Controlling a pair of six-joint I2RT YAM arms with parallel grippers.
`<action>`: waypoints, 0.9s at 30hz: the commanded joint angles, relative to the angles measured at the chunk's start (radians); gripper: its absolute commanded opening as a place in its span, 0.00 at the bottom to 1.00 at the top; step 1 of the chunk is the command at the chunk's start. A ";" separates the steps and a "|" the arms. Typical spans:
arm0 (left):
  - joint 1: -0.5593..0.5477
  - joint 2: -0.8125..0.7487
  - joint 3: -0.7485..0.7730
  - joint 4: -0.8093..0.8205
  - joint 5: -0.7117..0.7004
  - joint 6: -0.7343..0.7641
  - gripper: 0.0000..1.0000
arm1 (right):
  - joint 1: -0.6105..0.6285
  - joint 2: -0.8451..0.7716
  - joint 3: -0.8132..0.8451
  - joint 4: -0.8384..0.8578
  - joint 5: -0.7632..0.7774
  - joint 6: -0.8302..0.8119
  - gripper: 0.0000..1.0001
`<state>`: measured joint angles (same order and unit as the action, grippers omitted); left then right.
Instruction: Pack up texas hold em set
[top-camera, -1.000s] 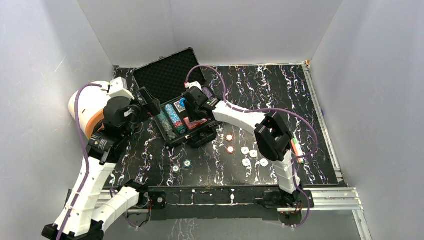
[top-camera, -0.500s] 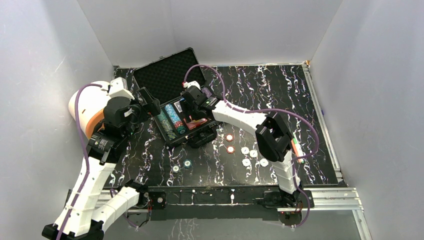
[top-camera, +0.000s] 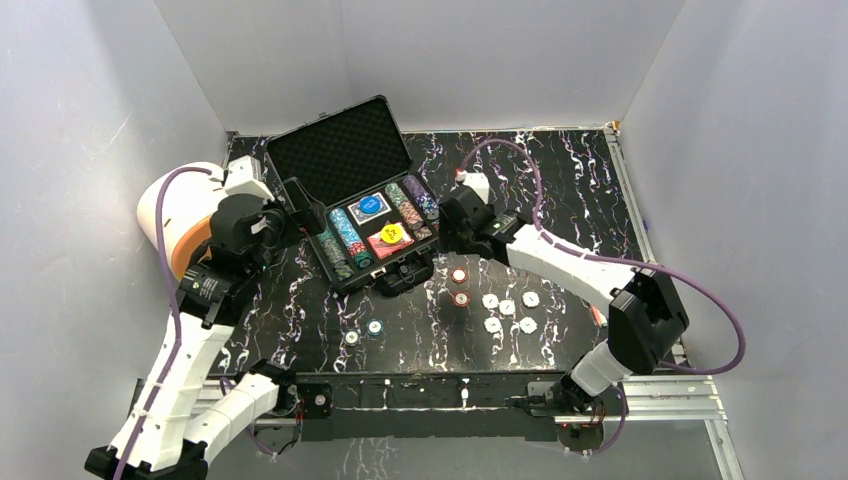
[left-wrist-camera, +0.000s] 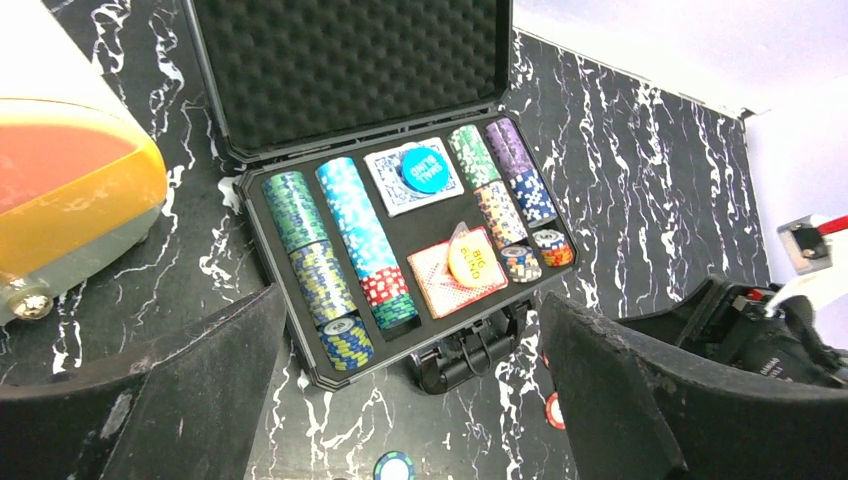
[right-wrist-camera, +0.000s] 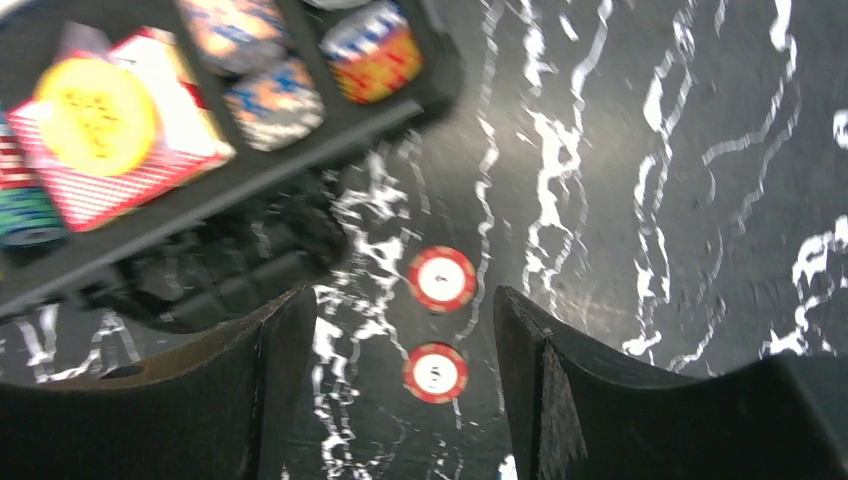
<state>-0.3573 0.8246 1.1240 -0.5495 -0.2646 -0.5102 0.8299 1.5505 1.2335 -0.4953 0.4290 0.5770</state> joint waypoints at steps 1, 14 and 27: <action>-0.002 0.003 -0.016 0.030 0.057 -0.006 0.98 | -0.046 -0.020 -0.129 0.013 -0.006 0.095 0.72; -0.002 0.022 -0.044 0.040 0.099 -0.033 0.98 | -0.064 0.153 -0.153 0.059 -0.140 0.058 0.68; -0.002 0.033 -0.048 0.042 0.092 -0.038 0.98 | -0.063 0.298 -0.079 0.029 -0.135 -0.042 0.65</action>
<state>-0.3576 0.8600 1.0748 -0.5228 -0.1753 -0.5449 0.7662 1.7969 1.1305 -0.4686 0.2955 0.5728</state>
